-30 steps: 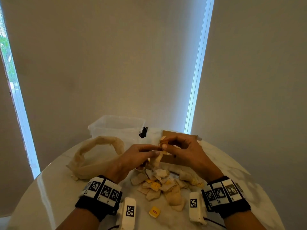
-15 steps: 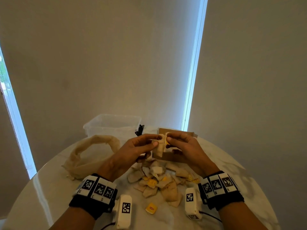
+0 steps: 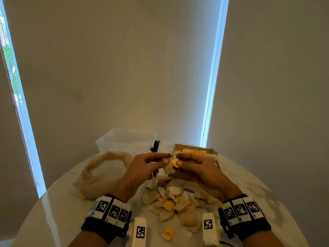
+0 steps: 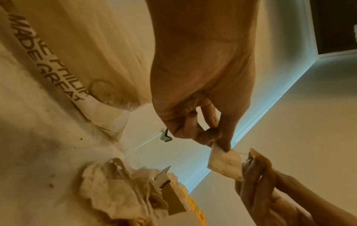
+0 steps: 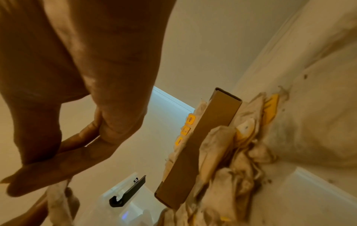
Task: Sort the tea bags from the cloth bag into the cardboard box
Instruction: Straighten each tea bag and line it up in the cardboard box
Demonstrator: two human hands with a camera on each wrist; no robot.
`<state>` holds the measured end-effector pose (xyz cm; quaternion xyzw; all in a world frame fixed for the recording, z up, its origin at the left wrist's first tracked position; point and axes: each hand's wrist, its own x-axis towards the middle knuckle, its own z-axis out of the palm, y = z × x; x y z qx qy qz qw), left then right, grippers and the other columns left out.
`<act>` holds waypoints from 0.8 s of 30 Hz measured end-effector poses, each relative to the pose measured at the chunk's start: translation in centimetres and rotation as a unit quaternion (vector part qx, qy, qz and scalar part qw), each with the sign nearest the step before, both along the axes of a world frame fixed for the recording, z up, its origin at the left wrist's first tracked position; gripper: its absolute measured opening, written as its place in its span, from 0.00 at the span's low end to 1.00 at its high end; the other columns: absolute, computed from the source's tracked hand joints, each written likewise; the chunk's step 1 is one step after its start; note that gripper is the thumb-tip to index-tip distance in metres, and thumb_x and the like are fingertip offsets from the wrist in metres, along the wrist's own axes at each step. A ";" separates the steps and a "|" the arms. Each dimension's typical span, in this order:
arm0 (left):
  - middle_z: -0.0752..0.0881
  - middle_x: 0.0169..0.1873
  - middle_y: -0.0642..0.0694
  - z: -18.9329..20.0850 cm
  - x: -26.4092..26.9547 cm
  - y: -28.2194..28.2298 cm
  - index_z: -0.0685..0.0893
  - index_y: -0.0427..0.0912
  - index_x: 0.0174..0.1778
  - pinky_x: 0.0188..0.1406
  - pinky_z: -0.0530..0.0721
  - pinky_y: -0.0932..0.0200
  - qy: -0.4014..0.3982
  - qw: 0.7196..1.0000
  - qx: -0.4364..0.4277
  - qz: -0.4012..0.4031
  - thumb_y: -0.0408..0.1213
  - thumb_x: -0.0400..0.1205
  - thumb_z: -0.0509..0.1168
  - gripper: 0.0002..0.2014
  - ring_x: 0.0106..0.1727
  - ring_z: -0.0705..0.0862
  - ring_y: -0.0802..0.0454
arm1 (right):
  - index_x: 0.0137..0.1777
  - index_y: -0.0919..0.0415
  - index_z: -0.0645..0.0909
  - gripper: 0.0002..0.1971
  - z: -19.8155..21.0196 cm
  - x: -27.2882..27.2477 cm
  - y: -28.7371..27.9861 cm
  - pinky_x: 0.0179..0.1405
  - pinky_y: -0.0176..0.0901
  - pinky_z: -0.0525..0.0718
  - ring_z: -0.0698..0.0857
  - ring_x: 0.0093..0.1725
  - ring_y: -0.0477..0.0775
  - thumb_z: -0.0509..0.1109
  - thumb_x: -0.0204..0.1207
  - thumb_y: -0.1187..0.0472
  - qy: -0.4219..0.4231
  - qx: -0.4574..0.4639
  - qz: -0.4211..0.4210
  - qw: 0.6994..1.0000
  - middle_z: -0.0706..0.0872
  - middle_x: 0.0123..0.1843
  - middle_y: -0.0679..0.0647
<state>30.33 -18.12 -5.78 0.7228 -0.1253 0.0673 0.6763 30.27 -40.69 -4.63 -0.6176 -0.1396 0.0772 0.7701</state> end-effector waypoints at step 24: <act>0.90 0.39 0.43 -0.2 0.0 -0.9 0.96 0.52 0.61 0.25 0.69 0.60 0.046 0.999 -0.002 -0.027 0.33 0.87 0.72 0.12 0.34 0.83 0.53 | 0.63 0.51 0.92 0.17 -0.5 -0.1 0.6 0.43 0.32 0.90 0.95 0.52 0.44 0.86 0.75 0.62 -0.149 -0.136 -0.128 0.971 0.95 0.56 0.49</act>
